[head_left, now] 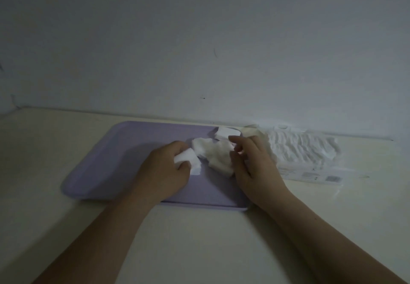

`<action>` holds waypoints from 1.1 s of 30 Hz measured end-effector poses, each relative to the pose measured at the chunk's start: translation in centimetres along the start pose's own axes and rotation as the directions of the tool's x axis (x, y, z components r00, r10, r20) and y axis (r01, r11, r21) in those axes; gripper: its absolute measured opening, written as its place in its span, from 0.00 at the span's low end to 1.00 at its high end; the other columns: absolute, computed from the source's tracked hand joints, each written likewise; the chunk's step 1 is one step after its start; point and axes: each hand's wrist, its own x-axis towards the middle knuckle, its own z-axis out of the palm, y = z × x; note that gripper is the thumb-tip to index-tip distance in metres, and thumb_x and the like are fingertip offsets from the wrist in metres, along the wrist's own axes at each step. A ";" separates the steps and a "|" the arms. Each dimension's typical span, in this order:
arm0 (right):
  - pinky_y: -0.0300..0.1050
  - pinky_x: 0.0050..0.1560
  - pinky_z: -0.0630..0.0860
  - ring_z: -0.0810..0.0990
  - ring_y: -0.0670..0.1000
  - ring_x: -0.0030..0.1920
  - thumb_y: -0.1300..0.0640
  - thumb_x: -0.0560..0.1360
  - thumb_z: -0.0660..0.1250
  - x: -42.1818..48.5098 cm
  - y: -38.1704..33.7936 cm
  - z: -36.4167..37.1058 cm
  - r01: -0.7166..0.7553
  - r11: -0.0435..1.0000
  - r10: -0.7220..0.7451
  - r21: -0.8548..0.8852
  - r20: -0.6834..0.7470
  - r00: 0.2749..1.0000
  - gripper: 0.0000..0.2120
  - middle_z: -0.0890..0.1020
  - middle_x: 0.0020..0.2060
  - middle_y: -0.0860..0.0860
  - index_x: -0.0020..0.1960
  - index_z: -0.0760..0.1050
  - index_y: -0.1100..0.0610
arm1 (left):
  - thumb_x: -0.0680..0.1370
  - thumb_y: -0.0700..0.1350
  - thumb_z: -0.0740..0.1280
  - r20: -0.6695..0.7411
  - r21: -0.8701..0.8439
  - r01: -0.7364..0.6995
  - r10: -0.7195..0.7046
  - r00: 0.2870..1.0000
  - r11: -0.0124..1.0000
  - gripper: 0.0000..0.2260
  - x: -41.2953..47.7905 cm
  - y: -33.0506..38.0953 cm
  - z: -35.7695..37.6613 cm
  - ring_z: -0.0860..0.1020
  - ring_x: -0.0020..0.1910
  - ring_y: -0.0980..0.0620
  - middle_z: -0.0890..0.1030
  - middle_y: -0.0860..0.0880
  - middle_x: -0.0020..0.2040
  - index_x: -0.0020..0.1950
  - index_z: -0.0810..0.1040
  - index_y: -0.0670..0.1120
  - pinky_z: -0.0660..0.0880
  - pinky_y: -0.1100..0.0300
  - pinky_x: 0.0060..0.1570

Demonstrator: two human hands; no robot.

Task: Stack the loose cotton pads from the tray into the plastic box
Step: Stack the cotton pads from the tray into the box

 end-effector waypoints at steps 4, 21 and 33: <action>0.46 0.49 0.79 0.78 0.42 0.43 0.58 0.79 0.69 -0.1 0.3 0.3 -0.030 0.997 0.024 -0.072 -0.082 0.996 0.14 0.75 0.52 0.47 0.65 0.78 0.54 | 0.68 0.47 0.60 -0.117 0.080 -0.206 0.214 0.970 0.975 0.22 0.0 0.2 0.2 0.78 0.61 0.46 0.82 0.48 0.60 0.59 0.82 0.45 0.72 0.60 0.64; 0.47 0.57 0.77 0.81 0.49 0.51 0.55 0.66 0.63 -1.4 -1.6 -0.7 -0.074 0.997 0.064 0.032 0.257 0.964 0.23 0.84 0.49 0.47 0.60 0.82 0.49 | 0.71 0.52 0.70 -0.037 0.024 -0.315 0.316 0.948 0.949 0.16 -1.3 1.6 1.8 0.78 0.51 0.52 0.84 0.53 0.50 0.58 0.79 0.57 0.76 0.57 0.49; 0.27 0.43 0.70 0.80 0.36 0.42 0.55 0.76 0.73 -1.4 -0.8 -0.5 -0.190 0.960 0.163 0.206 0.137 0.977 0.02 0.85 0.41 0.43 0.46 0.83 0.48 | 0.70 0.52 0.71 -0.003 -0.010 -0.443 0.443 0.896 0.896 0.11 -1.4 1.8 1.8 0.78 0.50 0.54 0.80 0.58 0.48 0.51 0.82 0.54 0.75 0.57 0.51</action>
